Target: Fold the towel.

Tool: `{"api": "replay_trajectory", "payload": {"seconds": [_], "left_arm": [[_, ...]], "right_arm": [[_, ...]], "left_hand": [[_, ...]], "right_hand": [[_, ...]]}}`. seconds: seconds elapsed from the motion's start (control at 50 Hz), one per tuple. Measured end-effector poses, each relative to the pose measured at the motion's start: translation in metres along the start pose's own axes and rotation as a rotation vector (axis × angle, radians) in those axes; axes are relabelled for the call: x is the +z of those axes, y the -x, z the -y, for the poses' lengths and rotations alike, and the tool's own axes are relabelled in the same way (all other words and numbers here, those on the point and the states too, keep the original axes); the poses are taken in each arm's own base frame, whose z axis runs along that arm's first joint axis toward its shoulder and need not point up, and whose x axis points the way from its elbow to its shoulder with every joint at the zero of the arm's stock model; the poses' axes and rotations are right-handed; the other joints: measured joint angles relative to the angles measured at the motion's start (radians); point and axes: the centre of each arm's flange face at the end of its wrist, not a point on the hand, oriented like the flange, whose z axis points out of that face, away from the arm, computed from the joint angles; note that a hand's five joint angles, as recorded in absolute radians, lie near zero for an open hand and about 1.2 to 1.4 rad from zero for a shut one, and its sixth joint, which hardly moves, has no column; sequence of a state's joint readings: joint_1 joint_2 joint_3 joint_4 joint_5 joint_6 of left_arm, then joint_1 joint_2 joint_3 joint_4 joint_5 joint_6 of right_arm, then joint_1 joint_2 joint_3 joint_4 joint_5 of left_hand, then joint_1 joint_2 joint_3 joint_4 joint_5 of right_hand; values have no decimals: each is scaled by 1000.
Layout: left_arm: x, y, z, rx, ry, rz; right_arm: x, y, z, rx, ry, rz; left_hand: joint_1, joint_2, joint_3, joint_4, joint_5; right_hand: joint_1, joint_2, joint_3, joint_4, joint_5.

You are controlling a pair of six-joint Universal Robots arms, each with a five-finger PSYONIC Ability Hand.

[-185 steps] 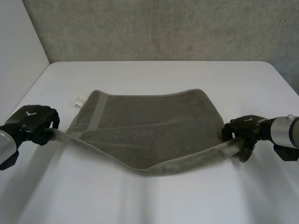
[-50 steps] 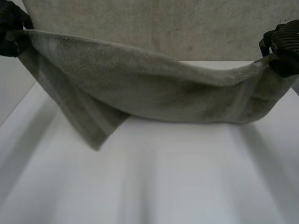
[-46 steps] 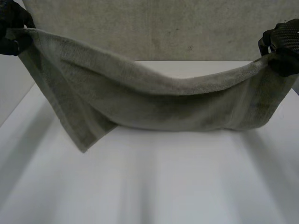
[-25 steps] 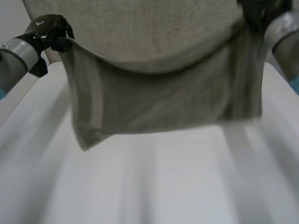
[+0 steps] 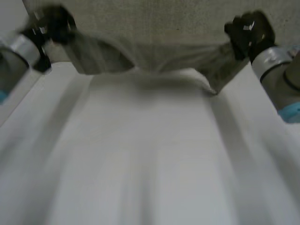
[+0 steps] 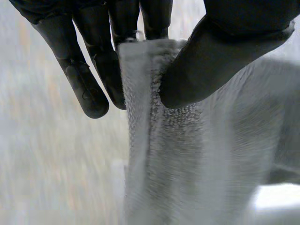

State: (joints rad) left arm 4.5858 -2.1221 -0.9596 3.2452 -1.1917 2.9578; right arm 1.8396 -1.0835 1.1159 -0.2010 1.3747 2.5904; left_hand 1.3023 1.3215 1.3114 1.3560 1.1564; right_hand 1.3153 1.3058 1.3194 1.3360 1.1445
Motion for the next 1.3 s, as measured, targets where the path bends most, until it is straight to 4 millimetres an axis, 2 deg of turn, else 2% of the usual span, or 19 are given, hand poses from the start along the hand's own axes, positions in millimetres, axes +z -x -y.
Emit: {"api": "replay_trajectory", "payload": {"seconds": [0.06,0.12,0.16,0.2,0.32,0.4,0.46,0.5,0.58,0.68,0.78,0.92,1.12,1.3], "left_arm": [[-22,0,-41,35,88,15],[-39,-2,-56,81,116,19],[-53,-5,-58,112,122,18],[-65,-8,-51,129,112,15],[-116,-21,3,194,2,0],[-143,-27,29,231,-68,-12],[-153,-25,33,238,-86,-17],[-156,-20,30,231,-80,-19],[-153,-7,14,202,-40,-15],[-139,9,-16,143,44,-12],[-119,19,-42,105,110,-21],[-85,31,-64,87,171,3],[-49,46,-95,193,276,48],[-39,54,-114,247,325,83]], "right_arm": [[-11,11,-17,12,66,33],[-20,14,-21,19,99,49],[-29,15,-21,25,119,59],[-37,14,-18,30,134,66],[-81,0,18,39,147,69],[-105,-10,37,35,136,65],[-115,-14,40,35,146,80],[-118,-16,34,37,175,100],[-115,-16,14,33,237,135],[-106,-11,-13,-11,303,178],[-92,-4,-41,-68,354,216],[-69,5,-71,-88,393,233],[-39,25,-90,-101,340,210],[-25,36,-98,-90,294,169]], "left_hand": [[0,0,0,0,0],[0,0,0,0,0],[0,0,0,0,0],[0,0,0,0,0],[0,0,0,0,0],[0,0,0,0,0],[0,0,0,0,0],[0,0,0,0,0],[0,0,0,0,0],[0,0,0,0,0],[0,0,0,0,0],[0,0,0,0,0],[0,0,0,0,0],[0,0,0,0,0]], "right_hand": [[0,0,0,0,0],[0,0,0,0,0],[0,0,0,0,0],[0,0,0,0,0],[0,0,0,0,0],[0,0,0,0,0],[0,0,0,0,0],[0,0,0,0,0],[0,0,0,0,0],[0,0,0,0,0],[0,0,0,0,0],[0,0,0,0,0],[0,0,0,0,0],[0,0,0,0,0]]}}
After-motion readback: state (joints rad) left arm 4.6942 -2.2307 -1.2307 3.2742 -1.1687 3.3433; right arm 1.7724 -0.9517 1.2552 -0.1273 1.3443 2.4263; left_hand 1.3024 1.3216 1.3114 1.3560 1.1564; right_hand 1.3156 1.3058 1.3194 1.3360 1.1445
